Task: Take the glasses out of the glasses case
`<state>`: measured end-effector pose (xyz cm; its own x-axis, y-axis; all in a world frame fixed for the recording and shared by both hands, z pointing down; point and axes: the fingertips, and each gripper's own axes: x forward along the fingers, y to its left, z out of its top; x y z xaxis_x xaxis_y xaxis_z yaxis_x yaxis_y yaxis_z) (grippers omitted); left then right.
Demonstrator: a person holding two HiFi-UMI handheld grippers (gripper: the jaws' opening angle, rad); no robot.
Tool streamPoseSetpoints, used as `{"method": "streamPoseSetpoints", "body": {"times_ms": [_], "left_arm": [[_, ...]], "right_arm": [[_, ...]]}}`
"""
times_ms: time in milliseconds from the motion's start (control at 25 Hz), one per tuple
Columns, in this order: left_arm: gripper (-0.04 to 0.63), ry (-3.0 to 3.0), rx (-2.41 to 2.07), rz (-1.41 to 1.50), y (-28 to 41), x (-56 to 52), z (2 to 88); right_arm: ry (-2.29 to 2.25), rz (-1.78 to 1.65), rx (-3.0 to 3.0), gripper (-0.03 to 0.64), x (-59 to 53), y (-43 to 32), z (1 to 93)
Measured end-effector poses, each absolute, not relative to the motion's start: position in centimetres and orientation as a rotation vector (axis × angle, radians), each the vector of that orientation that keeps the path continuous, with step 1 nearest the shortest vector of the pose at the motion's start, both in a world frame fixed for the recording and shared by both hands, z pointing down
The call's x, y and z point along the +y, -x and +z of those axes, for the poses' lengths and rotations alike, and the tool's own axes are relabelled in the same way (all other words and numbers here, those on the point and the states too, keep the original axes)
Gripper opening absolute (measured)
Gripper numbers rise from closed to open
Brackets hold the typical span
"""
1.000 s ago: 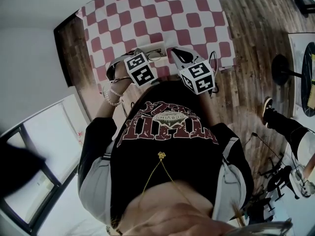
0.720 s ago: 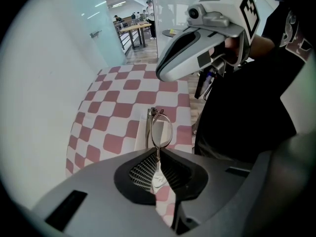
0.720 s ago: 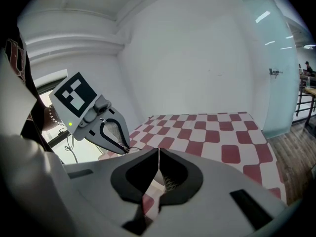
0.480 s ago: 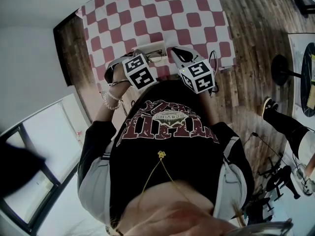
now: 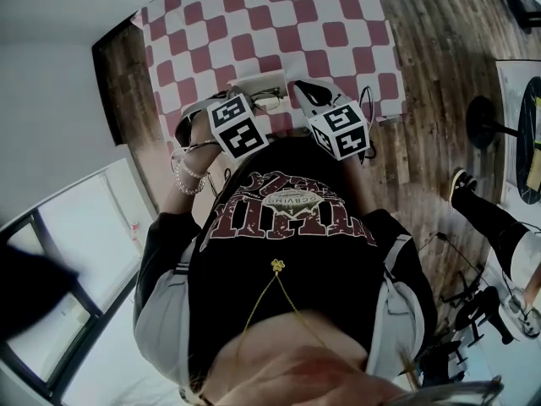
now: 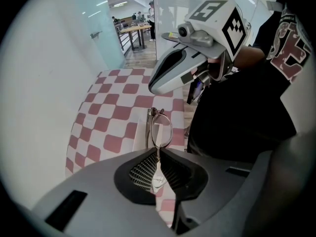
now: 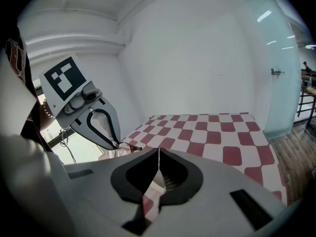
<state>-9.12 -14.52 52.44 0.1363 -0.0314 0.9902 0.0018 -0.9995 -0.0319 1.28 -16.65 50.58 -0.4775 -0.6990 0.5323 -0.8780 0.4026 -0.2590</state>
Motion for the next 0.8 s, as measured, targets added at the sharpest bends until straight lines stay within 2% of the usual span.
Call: {"method": "streamPoseSetpoints", "body": {"times_ms": [800], "left_arm": [[0.028, 2.384, 0.042, -2.007, 8.7, -14.4, 50.0]], "right_arm": [[-1.368, 0.743, -2.303, 0.021, -17.6, -1.5, 51.0]]}}
